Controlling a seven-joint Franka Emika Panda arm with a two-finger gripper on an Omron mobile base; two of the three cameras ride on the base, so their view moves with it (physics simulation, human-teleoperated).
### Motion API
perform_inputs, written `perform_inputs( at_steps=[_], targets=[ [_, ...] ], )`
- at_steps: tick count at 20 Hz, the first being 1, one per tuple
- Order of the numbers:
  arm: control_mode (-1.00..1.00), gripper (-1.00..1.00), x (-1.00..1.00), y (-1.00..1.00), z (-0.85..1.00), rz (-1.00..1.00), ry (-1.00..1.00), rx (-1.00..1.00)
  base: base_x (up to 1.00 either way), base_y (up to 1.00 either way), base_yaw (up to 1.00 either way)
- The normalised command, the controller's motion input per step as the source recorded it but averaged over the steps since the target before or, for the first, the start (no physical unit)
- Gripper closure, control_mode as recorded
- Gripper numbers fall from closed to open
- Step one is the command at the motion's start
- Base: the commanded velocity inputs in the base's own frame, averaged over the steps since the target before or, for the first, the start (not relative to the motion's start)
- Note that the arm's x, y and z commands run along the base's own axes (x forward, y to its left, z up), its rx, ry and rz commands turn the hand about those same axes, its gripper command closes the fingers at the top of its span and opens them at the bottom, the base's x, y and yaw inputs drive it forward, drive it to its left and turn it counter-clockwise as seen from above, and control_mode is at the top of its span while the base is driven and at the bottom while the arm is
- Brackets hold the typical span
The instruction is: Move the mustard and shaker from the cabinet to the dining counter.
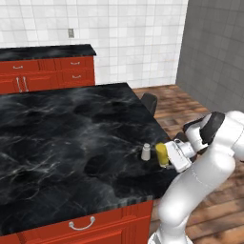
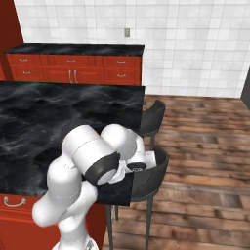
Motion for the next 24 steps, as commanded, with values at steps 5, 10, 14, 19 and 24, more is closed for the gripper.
perform_inputs(
  at_steps=[5, 10, 14, 19, 24],
  targets=[
    [-1.0, 1.0, 0.23, -0.08, -0.31, 0.05, 0.0, 0.0, 0.0, 0.0, 0.0],
    [-1.0, 1.0, 0.07, -0.14, -0.29, 0.07, 0.0, 0.0, 0.0, 0.0, 0.0],
    [-1.0, 1.0, 0.02, -0.11, -0.21, 0.04, 0.0, 0.0, 0.0, 0.0, 0.0],
    [-1.0, -1.0, 0.0, -0.03, -0.2, 0.01, -0.04, -0.03, 0.0, 0.0, 0.0],
    [-1.0, -1.0, 0.0, -0.1, -0.17, 0.0, -0.09, -0.04, 0.0, 0.0, 0.0]
  ],
)
